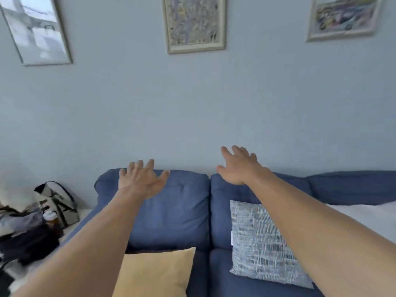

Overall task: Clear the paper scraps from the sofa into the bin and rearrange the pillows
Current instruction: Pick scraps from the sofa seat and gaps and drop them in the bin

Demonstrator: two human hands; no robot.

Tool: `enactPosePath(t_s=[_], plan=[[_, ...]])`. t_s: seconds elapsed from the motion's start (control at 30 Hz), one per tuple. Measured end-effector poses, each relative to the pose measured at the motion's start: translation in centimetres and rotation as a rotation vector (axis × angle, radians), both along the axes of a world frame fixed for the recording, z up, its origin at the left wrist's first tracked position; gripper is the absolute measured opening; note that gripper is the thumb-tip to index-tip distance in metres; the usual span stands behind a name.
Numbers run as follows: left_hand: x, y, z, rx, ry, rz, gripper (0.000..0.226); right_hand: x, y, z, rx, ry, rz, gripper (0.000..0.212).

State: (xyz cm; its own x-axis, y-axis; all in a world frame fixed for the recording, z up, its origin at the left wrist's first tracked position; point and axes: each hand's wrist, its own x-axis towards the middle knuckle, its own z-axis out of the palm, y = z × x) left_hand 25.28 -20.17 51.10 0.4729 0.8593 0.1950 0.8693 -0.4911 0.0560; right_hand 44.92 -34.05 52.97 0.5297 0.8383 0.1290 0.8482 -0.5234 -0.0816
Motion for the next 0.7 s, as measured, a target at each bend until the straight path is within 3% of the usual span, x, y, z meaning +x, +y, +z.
enactPosePath(t_s=[0.37, 0.7], plan=[[26.9, -11.8, -4.4, -0.109, -0.046, -0.351, 0.072, 21.3, -17.0, -3.1, -0.102, -0.012, -0.352, 0.063], [36.9, -8.8, -13.0, -0.214, 0.028, -0.349, 0.075, 30.8, -15.9, -11.5, -0.168, 0.107, -0.376, 0.068]])
